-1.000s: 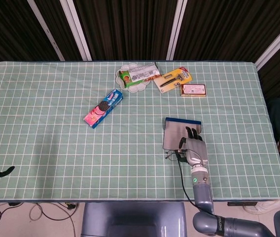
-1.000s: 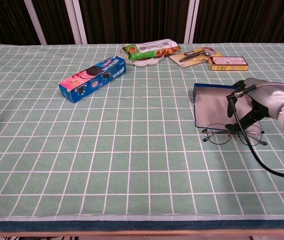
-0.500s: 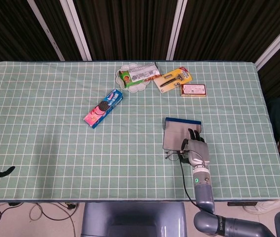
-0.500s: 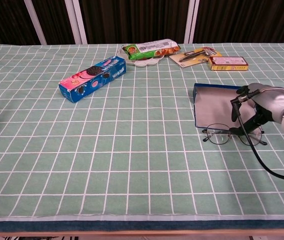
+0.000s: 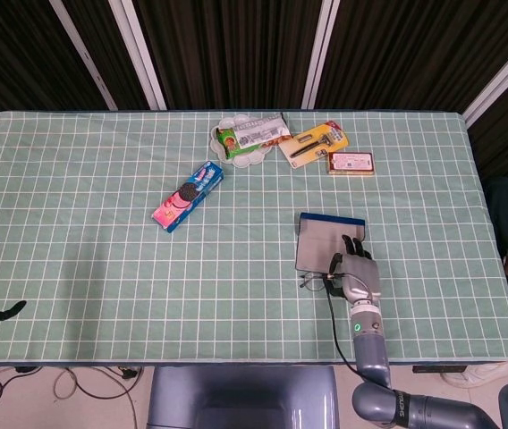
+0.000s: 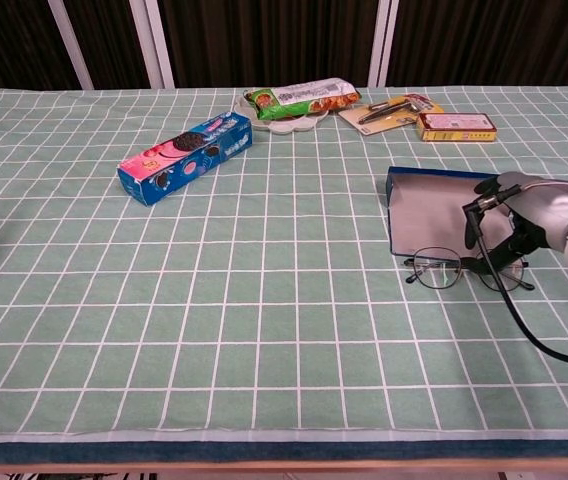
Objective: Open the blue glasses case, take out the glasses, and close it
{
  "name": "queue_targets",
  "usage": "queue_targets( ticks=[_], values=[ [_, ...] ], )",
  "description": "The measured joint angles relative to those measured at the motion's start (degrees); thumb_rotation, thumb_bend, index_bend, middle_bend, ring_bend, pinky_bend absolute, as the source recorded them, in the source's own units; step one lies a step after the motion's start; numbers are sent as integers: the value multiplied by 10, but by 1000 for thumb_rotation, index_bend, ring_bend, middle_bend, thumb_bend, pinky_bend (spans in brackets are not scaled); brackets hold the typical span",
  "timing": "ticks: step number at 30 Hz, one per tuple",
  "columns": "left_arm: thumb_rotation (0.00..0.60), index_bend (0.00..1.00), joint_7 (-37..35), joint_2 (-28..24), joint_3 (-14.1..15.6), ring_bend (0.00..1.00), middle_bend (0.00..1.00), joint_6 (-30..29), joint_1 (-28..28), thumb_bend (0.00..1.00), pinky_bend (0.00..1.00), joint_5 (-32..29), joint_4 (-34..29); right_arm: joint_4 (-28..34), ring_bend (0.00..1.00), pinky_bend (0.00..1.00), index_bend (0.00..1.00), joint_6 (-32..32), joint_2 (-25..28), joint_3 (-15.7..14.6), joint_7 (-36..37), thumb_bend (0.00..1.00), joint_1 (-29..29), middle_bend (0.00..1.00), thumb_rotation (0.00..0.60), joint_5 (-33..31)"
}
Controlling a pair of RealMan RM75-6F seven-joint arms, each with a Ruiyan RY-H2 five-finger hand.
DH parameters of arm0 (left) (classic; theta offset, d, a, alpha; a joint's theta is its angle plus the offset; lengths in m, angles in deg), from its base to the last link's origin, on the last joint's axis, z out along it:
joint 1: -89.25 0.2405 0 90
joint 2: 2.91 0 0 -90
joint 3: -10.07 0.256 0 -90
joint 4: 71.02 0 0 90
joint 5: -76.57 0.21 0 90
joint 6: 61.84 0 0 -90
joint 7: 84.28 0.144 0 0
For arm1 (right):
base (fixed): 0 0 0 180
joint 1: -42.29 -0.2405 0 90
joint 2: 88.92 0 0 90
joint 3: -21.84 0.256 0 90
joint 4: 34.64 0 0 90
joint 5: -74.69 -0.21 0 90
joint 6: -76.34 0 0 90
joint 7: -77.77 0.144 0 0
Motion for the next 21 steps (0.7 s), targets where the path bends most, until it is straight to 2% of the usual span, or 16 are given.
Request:
queue_targets(
  ticks=[13, 21],
  values=[
    [600, 0, 0, 0, 0, 0, 0, 0, 0, 26, 0, -2, -1, -8, 0, 194, 558, -8, 2, -1, 0, 410, 2, 99, 600, -12],
    [600, 0, -2, -1, -1, 0, 0, 1, 0, 27, 0, -2, -1, -8, 0, 194, 558, -11, 3, 0, 0, 522, 1, 99, 600, -16]
  ],
)
